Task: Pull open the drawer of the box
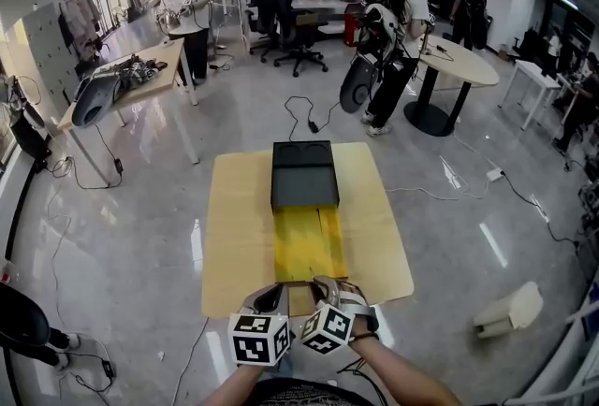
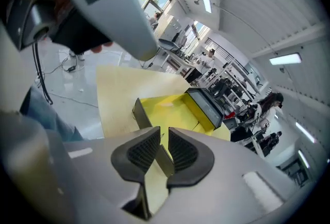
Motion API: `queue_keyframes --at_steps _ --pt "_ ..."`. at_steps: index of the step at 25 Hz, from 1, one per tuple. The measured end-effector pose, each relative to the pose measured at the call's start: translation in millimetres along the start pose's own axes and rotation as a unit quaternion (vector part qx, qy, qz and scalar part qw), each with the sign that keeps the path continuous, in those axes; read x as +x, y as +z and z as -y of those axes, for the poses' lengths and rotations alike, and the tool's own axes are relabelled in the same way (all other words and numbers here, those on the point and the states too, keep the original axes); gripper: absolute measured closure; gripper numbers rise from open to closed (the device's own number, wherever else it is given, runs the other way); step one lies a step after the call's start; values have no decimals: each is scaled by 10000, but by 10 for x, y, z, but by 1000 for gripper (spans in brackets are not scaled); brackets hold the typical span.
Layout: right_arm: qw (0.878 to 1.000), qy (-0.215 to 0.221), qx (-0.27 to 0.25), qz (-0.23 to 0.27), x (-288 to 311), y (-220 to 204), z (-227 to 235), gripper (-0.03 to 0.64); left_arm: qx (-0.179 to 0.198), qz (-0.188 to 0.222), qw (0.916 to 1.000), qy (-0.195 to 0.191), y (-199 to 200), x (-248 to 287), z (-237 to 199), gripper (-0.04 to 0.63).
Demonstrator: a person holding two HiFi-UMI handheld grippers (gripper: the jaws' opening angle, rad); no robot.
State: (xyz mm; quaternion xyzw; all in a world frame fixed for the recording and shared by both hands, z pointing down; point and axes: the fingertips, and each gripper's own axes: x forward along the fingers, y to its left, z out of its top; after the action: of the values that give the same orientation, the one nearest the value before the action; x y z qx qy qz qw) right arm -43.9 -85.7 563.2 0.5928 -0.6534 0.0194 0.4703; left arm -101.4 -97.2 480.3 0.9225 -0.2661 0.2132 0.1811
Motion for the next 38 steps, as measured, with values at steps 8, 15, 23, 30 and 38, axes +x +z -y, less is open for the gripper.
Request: queue_keyframes --at_steps 8,15,23,30,38 --pt "9859 148 1570 559 -451 188 246 580 84 152 9998 11 75 -52 230 581" --pt "9531 379 2785 1126 -963 224 259 611 149 251 9996 -24 88 -296 544 581" --pt "9214 641 3567 1402 -1115 67 213 612 123 316 9994 -34 -54 -289 714 581" --pt "9147 624 3744 1391 -1252 -27 324 611 180 247 9995 -107 -24 -279 912 581" --pt "9118 703 3801 1387 -1239 -143 331 612 189 179 9996 -139 -86 -177 1016 581"
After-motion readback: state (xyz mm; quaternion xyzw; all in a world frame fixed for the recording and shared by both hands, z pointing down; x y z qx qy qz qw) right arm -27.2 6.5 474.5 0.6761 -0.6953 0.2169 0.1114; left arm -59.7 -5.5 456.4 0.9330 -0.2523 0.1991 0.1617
